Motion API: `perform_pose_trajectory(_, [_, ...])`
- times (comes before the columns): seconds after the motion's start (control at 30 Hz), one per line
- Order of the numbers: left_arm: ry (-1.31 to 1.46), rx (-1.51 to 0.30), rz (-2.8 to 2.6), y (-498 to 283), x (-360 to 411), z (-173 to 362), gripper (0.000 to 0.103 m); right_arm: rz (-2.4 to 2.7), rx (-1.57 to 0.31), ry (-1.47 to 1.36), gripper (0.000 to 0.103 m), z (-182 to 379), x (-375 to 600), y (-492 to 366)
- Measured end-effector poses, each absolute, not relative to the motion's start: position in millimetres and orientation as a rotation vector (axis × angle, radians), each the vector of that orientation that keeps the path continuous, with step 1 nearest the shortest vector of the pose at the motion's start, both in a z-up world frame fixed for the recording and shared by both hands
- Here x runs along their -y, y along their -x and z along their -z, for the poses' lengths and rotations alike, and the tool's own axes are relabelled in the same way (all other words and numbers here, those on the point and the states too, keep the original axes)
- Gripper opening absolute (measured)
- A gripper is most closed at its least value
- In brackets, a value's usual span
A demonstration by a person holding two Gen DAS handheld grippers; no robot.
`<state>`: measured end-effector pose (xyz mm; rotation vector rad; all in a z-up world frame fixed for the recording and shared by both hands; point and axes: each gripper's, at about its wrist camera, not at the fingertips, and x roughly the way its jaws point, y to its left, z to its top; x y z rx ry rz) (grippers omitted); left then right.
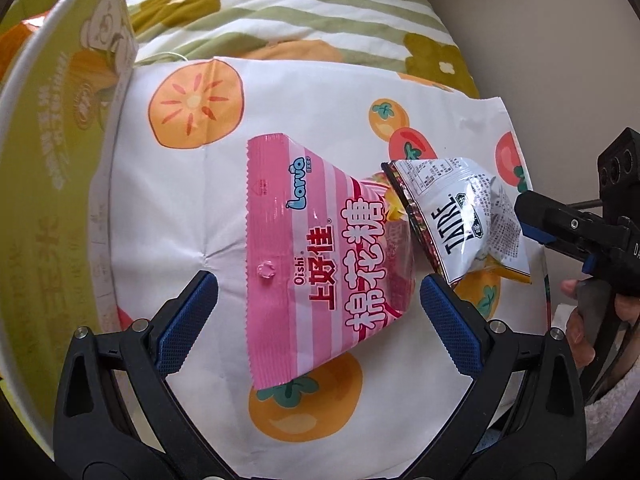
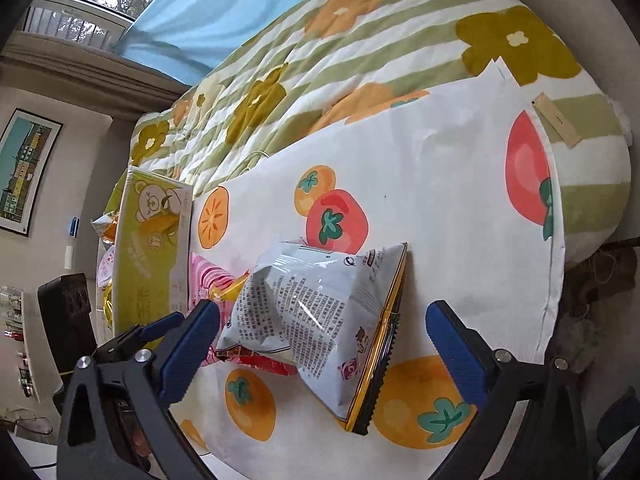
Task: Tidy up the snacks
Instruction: 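Grasp pink Oishi marshmallow bag with left tool while right grasps white TATE bag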
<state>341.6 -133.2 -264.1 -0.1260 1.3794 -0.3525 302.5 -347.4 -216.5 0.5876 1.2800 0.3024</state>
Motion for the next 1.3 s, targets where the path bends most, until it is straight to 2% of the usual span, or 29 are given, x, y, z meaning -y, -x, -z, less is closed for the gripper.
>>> perform_pose_trajectory(0.37, [0.212, -1.433, 0.434, -353, 142, 294, 0.098, -0.352, -1.350, -0.781, 0.103, 257, 344, -316])
perform_pose_trajectory(0.47, [0.209, -1.433, 0.468, -355, 146, 294, 0.085, -0.348, -1.346, -0.786, 0.103, 258, 342, -317])
perform_pose_trajectory(0.53, [0.211, -1.435, 0.494, -356, 148, 295, 0.072, -0.345, -1.343, -0.792, 0.103, 259, 343, -317])
perform_pose_trajectory(0.67, [0.219, -1.432, 0.497, -358, 149, 294, 0.065, -0.341, -1.335, -0.788, 0.102, 259, 342, -317])
perform_pose_trajectory(0.7, [0.222, -1.431, 0.494, -358, 149, 294, 0.063, -0.338, -1.333, -0.778, 0.098, 259, 342, -316])
perform_pose_trajectory(0.73, [0.227, -1.427, 0.492, -358, 148, 293, 0.062, -0.342, -1.328, -0.774, 0.089, 258, 342, -316])
perform_pose_trajectory(0.9, [0.239, -1.405, 0.452, -356, 139, 289, 0.061, -0.339, -1.305, -0.758, 0.077, 255, 345, -311])
perform_pose_trajectory(1.3, [0.181, -1.296, 0.440, -342, 134, 240, 0.060, -0.335, -1.225, -0.719, 0.075, 223, 346, -303])
